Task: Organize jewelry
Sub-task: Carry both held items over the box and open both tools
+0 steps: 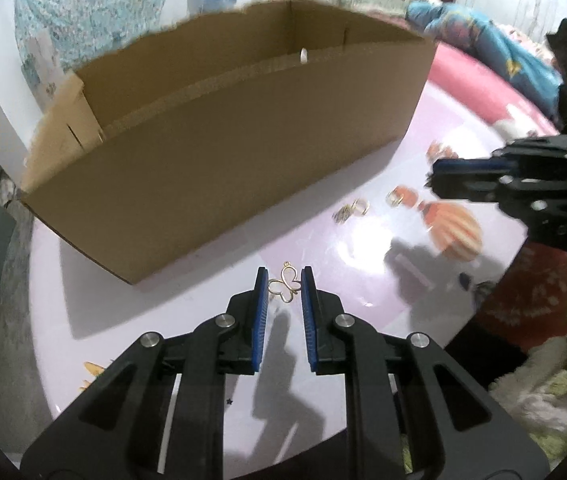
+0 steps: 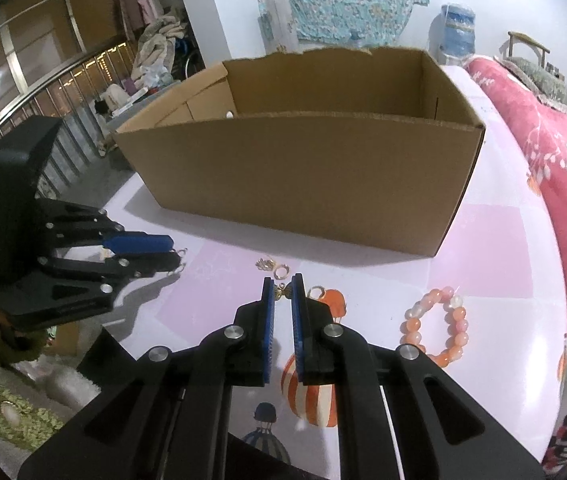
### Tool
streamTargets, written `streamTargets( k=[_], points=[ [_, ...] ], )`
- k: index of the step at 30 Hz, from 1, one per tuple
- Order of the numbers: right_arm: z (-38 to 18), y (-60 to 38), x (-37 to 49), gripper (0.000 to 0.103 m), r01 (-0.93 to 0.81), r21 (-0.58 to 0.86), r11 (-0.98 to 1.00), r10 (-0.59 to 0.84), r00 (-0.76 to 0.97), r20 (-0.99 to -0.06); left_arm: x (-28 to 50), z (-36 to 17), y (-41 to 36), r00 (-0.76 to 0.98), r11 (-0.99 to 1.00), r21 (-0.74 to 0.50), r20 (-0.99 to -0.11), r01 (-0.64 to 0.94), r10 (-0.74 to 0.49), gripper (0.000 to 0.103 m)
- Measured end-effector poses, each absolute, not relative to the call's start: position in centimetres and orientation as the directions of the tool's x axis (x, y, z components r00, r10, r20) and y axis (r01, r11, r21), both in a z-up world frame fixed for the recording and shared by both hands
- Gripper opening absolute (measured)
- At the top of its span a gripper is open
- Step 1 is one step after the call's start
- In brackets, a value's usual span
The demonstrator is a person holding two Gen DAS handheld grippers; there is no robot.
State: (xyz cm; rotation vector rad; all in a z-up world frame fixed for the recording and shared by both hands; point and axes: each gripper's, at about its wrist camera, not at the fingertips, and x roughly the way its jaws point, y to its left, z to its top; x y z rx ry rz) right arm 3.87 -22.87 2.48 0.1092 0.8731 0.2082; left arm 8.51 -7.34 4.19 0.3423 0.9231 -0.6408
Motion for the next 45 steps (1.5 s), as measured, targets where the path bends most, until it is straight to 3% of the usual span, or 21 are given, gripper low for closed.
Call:
streamTargets(
  k=[9,14,27,31,40,41,43,45],
  points=[
    [9.7,-23.0,4.3,0.009,-0.205,0.133,0.97,0.242,0.747,-0.619,7.6,12.9,-6.3,0.533,0.727,-0.01,-0.674,0.686,-0.512,0.015],
    [12.0,-23.6,7.2,0.009,-0.224,0.101,0.969,0.241,0.788,-0.566,10.6,15.1,-6.9,0.578,0.725,0.025,-0.623,0.689,-0.528,0.015],
    [7.7,-26.4,18.6,0.01,-0.128,0.151,0.98,0.198,0.669,-0.717,20.5,9.5,-10.0,0.445,0.774,-0.102,-0.768,0.625,-0.46,0.016],
    [7.9,-27.1,18.4,0.024,-0.11,0.181,0.977,0.206,0.687,-0.696,21.3,8.9,-9.0,0.419,0.785,-0.16,-0.773,0.598,-0.477,0.017],
    [9.3,-28.5,16.9,0.03,-0.081,0.241,0.967,0.222,0.731,-0.646,20.5,10.1,-7.5,0.45,0.797,-0.178,-0.745,0.577,-0.492,0.018],
    [9.4,-28.6,16.7,0.034,-0.076,0.248,0.966,0.222,0.736,-0.639,20.3,10.3,-7.3,0.458,0.799,-0.172,-0.742,0.576,-0.489,0.019],
    [9.8,-28.7,15.9,0.038,-0.069,0.27,0.96,0.228,0.75,-0.62,19.9,10.6,-7.2,0.476,0.802,-0.157,-0.733,0.576,-0.486,0.031],
    [10.2,-28.6,15.0,0.045,-0.058,0.286,0.957,0.227,0.762,-0.607,19.1,11.1,-7.0,0.496,0.802,-0.137,-0.721,0.582,-0.484,0.034]
  ],
)
